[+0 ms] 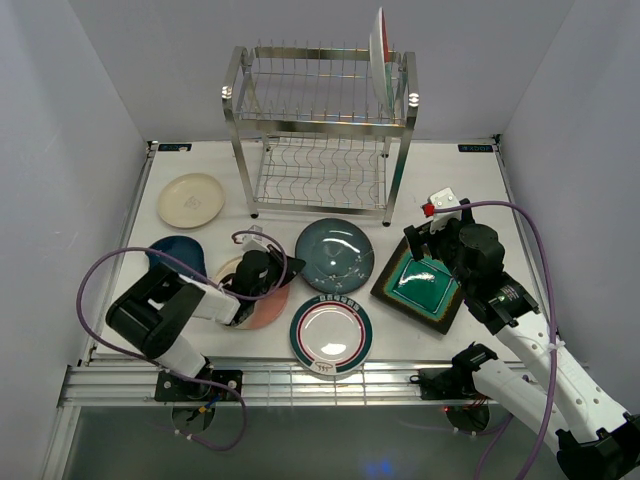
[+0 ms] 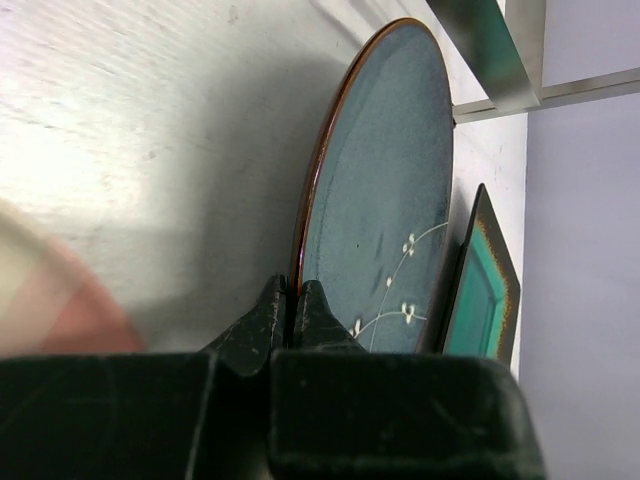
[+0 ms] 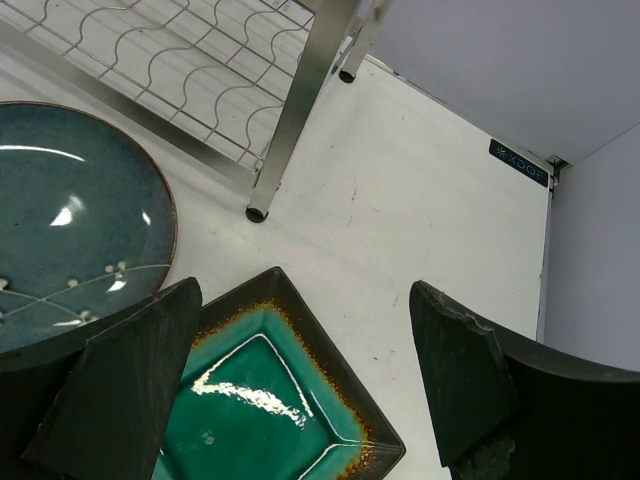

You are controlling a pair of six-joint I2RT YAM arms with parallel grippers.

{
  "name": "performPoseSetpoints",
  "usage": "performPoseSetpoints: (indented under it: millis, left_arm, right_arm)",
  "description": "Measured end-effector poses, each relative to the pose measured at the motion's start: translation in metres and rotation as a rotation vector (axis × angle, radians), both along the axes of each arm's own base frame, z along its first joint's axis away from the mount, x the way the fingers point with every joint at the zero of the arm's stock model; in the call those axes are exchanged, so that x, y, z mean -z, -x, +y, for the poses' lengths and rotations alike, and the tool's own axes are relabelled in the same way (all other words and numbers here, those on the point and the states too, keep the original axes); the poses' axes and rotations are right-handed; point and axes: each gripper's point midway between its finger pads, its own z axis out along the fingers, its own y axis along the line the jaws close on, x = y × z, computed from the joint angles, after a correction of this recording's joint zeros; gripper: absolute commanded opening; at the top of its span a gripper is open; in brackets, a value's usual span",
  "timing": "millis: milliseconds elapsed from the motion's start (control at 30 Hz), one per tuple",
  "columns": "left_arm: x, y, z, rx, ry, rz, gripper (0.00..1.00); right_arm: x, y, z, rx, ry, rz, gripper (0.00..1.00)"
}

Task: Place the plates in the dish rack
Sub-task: Pick up the plate at the center of the board.

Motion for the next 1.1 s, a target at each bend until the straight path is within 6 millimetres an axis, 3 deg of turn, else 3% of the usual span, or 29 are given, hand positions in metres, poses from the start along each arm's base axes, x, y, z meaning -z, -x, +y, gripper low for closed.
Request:
performPoseSetpoints:
  millis: [567, 1100]
  left_arm:
    - [-0.029, 0.036, 0.054, -0.055, -0.132, -0.122, 0.00]
    - [-0.068, 0.055, 0.072, -0.050, -0.161, -0.239, 0.00]
  right_arm:
    - [0.000, 0.000, 0.001, -0.002, 0.001, 0.000, 0.90]
    - [0.002, 0.000, 0.002, -0.006, 0.008, 0.004, 0.90]
